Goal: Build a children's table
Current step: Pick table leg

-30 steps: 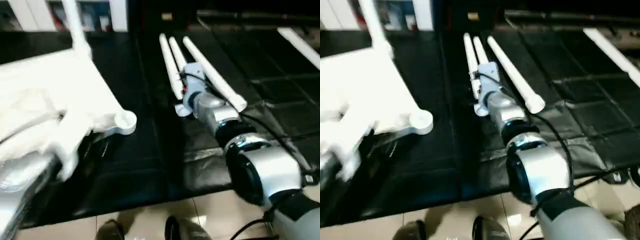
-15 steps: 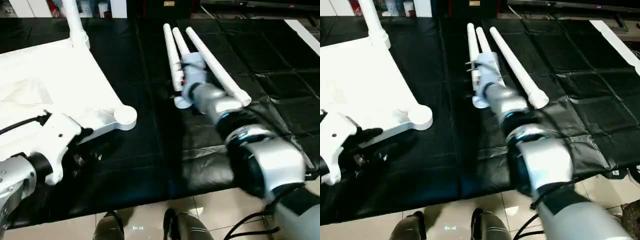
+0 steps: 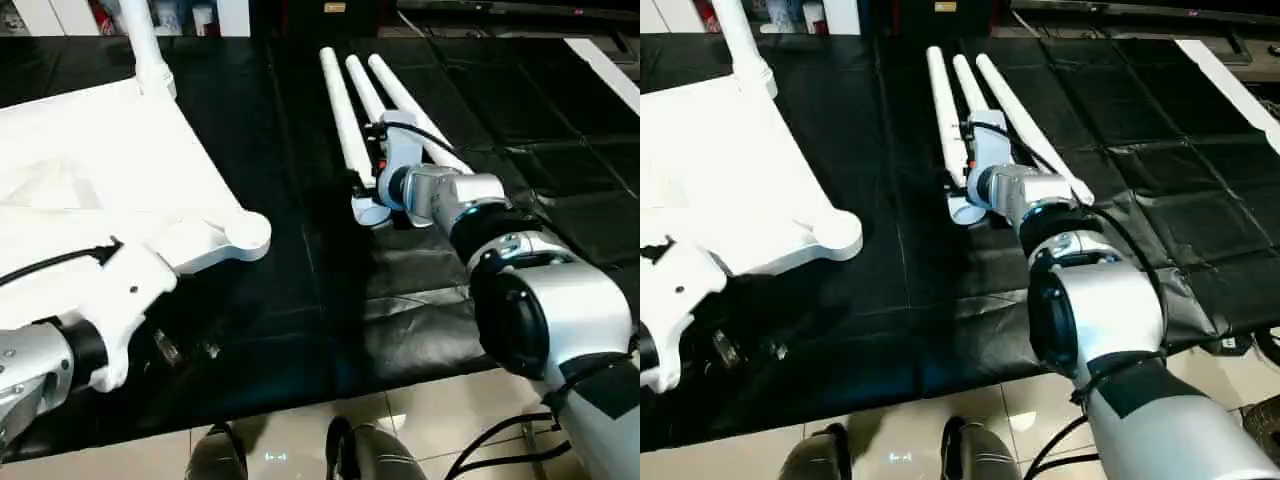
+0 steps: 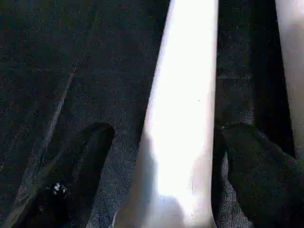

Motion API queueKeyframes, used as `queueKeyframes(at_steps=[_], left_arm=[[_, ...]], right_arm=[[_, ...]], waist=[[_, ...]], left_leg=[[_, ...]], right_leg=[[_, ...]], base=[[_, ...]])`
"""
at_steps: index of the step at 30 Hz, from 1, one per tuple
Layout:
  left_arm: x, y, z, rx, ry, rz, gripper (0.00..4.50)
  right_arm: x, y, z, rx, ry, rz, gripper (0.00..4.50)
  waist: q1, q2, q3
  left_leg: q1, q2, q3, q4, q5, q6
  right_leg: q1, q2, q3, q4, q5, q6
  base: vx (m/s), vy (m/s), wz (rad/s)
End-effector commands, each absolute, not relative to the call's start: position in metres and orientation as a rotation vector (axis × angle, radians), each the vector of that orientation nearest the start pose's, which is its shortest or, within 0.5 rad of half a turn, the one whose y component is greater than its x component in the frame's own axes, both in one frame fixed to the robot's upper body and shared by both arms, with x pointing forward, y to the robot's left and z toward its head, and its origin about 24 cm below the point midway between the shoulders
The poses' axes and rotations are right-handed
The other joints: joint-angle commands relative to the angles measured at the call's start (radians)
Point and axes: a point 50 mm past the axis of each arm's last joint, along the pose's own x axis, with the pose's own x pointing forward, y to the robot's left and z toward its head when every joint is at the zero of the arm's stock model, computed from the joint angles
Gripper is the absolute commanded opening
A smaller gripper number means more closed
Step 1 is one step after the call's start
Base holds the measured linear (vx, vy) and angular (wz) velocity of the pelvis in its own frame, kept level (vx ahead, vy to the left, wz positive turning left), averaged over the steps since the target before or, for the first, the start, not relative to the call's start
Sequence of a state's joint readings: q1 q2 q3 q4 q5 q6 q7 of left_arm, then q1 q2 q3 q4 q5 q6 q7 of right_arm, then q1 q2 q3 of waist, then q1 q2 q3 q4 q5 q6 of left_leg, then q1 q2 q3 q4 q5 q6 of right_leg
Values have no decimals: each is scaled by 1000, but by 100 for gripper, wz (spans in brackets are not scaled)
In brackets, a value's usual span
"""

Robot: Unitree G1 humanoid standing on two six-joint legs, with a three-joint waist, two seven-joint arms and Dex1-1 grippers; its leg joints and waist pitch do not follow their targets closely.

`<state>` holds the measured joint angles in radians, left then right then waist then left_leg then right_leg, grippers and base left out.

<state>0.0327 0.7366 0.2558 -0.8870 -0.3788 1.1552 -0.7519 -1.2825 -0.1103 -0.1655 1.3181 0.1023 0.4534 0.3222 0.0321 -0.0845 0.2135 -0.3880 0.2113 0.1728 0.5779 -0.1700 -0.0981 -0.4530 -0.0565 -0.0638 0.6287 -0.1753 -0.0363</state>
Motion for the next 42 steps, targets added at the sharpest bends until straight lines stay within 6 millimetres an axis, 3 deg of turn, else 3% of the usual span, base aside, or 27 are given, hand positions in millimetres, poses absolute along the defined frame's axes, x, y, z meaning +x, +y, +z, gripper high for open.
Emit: queueKeyframes(at_steps=[1,6,13,20,27,33,34,35,36,37,38,40,41,42], left_arm=[[182,197,156,386,464,-744,450],[184,195,157,360,451,-745,450],[192,196,161,358,407,-704,450],[202,195,166,337,358,-671,450],[209,196,167,331,334,-641,450],[223,198,169,296,289,-577,450],[230,199,169,288,270,-545,450],[232,199,169,285,265,-535,450],[235,199,168,281,261,-524,450],[239,199,168,278,256,-515,450],[247,198,167,267,239,-490,450],[253,197,167,259,226,-474,450],[257,196,168,252,217,-464,450],[261,195,168,241,205,-454,450]], right_arm=[[404,-95,112,75,631,406,380],[397,-98,98,45,704,437,356],[395,-103,92,58,723,420,286],[394,-104,89,47,730,423,231],[393,-106,87,46,735,423,198],[396,-105,93,104,681,437,191],[397,-104,96,127,662,439,191],[398,-104,96,127,656,441,191],[398,-103,97,136,645,447,191],[399,-102,98,156,629,446,191],[400,-100,101,199,597,463,191],[402,-99,105,236,545,477,191],[403,-98,108,246,514,493,191],[403,-98,109,257,498,507,191]], waist=[[1,25,-72],[0,18,-76],[1,13,-83],[4,10,-96],[8,9,-100],[11,7,-117],[13,18,-129],[13,16,-129],[15,26,-138],[15,22,-141],[18,32,-150],[21,28,-156],[26,41,-165],[25,36,-168]], left_leg=[[17,10,6,-59,-84,10],[15,9,6,-58,-79,12],[20,11,5,-58,-108,-9],[16,9,4,-52,-88,-11],[17,11,2,-50,-140,-31],[15,9,2,-44,-120,-34],[19,10,1,-41,-100,-32],[18,9,2,-40,-95,-28],[16,9,0,-38,-83,-28],[16,9,2,-36,-81,-21],[17,7,1,-34,-80,-15],[15,7,2,-32,-76,1],[14,7,0,-29,-74,2],[13,7,1,-27,-58,15]], right_leg=[[68,-65,59,-52,-56,-230],[71,-65,59,-51,-60,-231],[70,-66,58,-53,-103,-216],[75,-64,58,-45,-60,-222],[72,-67,58,-49,-138,-209],[77,-64,57,-42,-101,-211],[79,-63,55,-34,-56,-220],[77,-61,54,-35,-44,-223],[83,-62,53,-29,-10,-235],[83,-60,53,-29,7,-241],[86,-61,52,-28,26,-252],[90,-62,53,-28,39,-263],[94,-65,52,-23,45,-269],[94,-63,52,-24,75,-281]], base=[[0,0,0],[0,0,0],[0,0,0],[0,0,0],[0,0,0],[0,0,0],[0,0,0],[0,0,0],[0,0,0],[0,0,0],[0,0,0],[0,0,0],[0,0,0],[0,0,0]])
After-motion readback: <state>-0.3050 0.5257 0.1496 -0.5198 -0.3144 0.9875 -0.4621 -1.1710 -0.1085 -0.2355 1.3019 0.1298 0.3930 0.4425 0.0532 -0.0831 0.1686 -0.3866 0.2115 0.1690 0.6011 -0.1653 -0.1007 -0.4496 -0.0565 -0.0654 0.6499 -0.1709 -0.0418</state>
